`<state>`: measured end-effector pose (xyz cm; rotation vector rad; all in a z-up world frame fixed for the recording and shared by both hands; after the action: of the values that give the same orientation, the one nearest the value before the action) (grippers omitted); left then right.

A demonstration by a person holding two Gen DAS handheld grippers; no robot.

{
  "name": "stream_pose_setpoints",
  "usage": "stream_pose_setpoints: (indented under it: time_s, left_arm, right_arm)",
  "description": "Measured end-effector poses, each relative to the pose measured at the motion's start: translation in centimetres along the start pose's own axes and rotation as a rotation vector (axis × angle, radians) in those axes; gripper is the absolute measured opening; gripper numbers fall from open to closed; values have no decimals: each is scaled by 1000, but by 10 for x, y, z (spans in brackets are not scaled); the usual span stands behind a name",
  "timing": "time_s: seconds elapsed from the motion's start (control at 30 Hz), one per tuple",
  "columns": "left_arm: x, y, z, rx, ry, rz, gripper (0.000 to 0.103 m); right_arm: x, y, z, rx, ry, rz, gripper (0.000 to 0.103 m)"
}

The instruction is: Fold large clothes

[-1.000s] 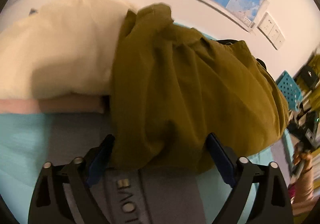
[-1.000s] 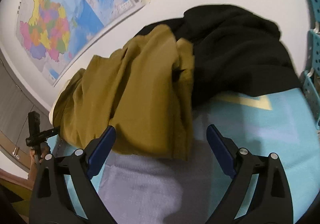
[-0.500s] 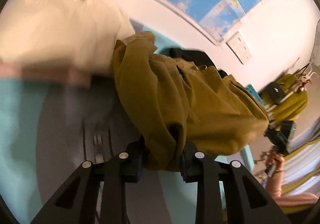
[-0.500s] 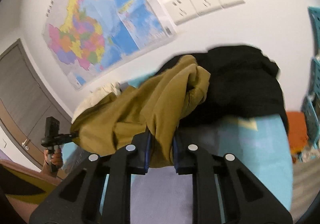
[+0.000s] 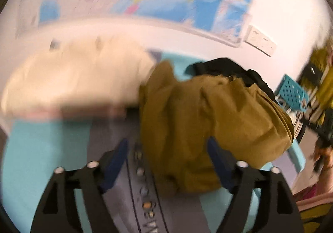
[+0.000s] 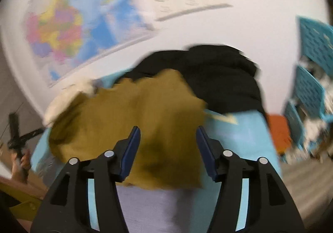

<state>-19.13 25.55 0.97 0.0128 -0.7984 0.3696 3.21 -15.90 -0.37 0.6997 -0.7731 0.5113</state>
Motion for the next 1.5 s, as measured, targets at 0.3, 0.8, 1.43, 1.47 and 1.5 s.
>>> stream_pose_setpoints:
  time_s: [0.3, 0.8, 1.43, 1.47, 1.5]
  left_arm:
    - [15, -60, -93, -4, 168, -164, 80]
    - [57, -32, -106, -2, 110, -8, 1]
    - [46, -19, -124, 103, 112, -22, 26]
    - [47, -20, -123, 112, 103, -30, 26]
    - [47, -20, -122, 115, 99, -36, 27]
  right_arm:
    - [10, 37, -107, 47, 172, 111, 57]
    - [87, 45, -96, 25, -102, 124, 3]
    - [45, 16, -155, -32, 165, 78, 13]
    - [45, 16, -151, -24, 155, 71, 14]
    - [47, 17, -150, -19, 153, 67, 18]
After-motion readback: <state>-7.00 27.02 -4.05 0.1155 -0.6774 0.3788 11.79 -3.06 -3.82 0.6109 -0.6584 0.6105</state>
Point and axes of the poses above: each gripper's, at about its wrist camera, not at the fingertips, and z roughly against the way its jaws point, y to its left, x to its top, the point moved 6 cm from there along -z, roughly the way its jaws point, and after that the axes turned 7 degrees about x, right-handed, at the moved point
